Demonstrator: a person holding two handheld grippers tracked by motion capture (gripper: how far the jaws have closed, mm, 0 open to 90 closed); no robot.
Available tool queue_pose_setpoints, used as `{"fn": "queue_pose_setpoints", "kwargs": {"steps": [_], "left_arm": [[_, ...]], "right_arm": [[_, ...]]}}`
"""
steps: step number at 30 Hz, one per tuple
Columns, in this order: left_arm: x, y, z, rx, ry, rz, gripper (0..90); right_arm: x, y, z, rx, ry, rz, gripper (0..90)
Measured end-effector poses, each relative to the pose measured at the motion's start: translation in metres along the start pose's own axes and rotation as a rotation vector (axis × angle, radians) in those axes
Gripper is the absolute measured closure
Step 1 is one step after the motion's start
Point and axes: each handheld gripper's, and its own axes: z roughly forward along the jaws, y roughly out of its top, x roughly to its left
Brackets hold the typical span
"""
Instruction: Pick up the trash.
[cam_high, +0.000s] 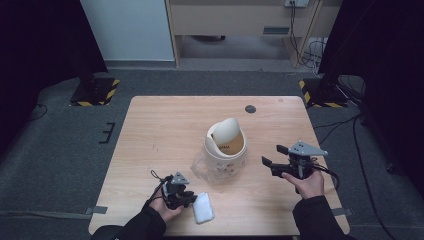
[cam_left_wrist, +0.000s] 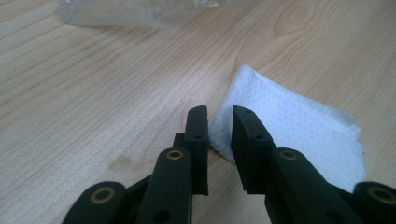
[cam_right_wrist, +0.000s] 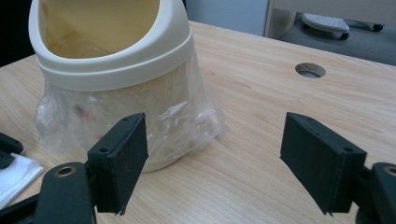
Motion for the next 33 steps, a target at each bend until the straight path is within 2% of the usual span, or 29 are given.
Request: {"fn": "queue_pose_setpoints", "kwargs": {"steps": [1,7,9,18,20,33], "left_arm": [[-0.001,0.000,0.001,-0.008,-0.001,-0.011,80.8],[-0.003,0.001,0.001,-0.007,-0.005,-0.010,86.5],[-0.004,0.002,0.000,-0.027,-0.010,0.002,86.9],[-0.010,0.014,-0.026,-0.256,0.017,0.092,87.2],[-0.012,0.017,-0.033,-0.299,0.029,0.127,87.3],[-0.035,0.026,-0.069,-0.521,-0.019,0.250,87.4]], "right_arm": [[0.000,-0.001,0.001,0.001,0.001,-0.002,23.0],[0.001,-0.002,0.001,0.005,0.003,-0.001,22.9],[0.000,-0.001,0.001,0.002,0.004,-0.002,22.9],[-0.002,0.002,-0.003,-0.026,0.009,0.013,22.9],[-0.002,0.003,-0.004,-0.034,0.012,0.015,23.0],[-0.003,0.014,-0.015,-0.102,0.028,0.033,23.2]]}}
